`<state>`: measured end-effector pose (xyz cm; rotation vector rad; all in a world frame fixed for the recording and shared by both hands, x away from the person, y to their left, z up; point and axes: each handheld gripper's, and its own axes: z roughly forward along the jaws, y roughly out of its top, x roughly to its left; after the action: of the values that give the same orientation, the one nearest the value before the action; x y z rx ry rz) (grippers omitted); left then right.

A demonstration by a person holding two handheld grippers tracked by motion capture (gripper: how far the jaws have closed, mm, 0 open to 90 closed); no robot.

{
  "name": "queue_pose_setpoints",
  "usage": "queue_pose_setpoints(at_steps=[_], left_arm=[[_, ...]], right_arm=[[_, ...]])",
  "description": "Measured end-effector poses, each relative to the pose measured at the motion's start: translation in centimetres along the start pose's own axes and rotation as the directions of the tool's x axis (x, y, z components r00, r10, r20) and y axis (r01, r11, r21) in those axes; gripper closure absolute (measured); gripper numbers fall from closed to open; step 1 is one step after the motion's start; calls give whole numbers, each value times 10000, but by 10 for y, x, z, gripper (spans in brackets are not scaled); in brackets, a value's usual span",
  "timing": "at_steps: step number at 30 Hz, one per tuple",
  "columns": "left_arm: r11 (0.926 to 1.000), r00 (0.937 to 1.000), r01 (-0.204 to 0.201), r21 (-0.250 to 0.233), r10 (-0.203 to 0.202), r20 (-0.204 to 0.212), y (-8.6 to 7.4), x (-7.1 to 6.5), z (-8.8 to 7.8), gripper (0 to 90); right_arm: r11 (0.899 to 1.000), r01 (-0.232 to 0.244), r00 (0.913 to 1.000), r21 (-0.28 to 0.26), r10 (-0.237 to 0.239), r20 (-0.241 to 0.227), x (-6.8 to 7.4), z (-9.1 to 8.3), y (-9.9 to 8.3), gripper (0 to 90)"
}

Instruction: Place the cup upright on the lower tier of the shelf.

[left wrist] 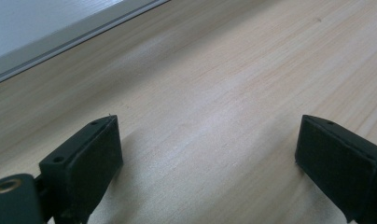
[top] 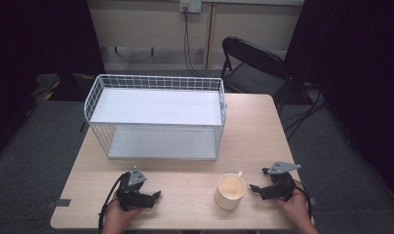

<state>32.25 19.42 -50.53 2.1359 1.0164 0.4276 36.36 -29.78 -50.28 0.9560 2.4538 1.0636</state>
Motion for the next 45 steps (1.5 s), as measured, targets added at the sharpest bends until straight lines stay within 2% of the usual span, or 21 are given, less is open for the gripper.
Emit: queue_pose_setpoints(at_steps=[7, 12, 15, 20, 23, 25, 31, 35, 45], left_arm=[[10000, 10000, -5, 10, 5, -59, 0, 0, 0, 63], [10000, 10000, -14, 18, 14, -68, 0, 0, 0, 60], [10000, 10000, 17, 47, -17, -88, 0, 0, 0, 48], [10000, 10000, 13, 61, -13, -57, 0, 0, 1, 46], [10000, 10000, 8, 64, -8, -61, 0, 0, 1, 46], [10000, 10000, 51, 66, -51, -74, 0, 0, 1, 45], [10000, 9999, 75, 57, -74, -94, 0, 0, 0, 45], [10000, 9999, 74, 56, -74, -92, 0, 0, 0, 45], [10000, 9999, 75, 57, -74, -93, 0, 0, 0, 45]], right_arm=[[10000, -19, 10000, -5, 19, 57, -1, -1, -1, 127], [9995, -214, 9997, 253, 211, 107, -5, -7, 1, 164], [9997, -258, 9997, -12, 258, 25, -5, -16, 6, 185], [9969, -686, 9976, -383, 685, -52, -4, -34, 22, 205], [9966, -672, 9977, -471, 671, -21, 1, -41, 30, 203], [9954, -748, 9971, -601, 739, -177, 5, -45, 36, 211], [9946, -580, 9977, -858, 548, -397, 18, -52, 50, 209], [9951, -396, 9984, -903, 358, -438, 24, -54, 58, 210], [9959, -302, 9952, -848, 221, -957, 37, -49, 69, 239]])
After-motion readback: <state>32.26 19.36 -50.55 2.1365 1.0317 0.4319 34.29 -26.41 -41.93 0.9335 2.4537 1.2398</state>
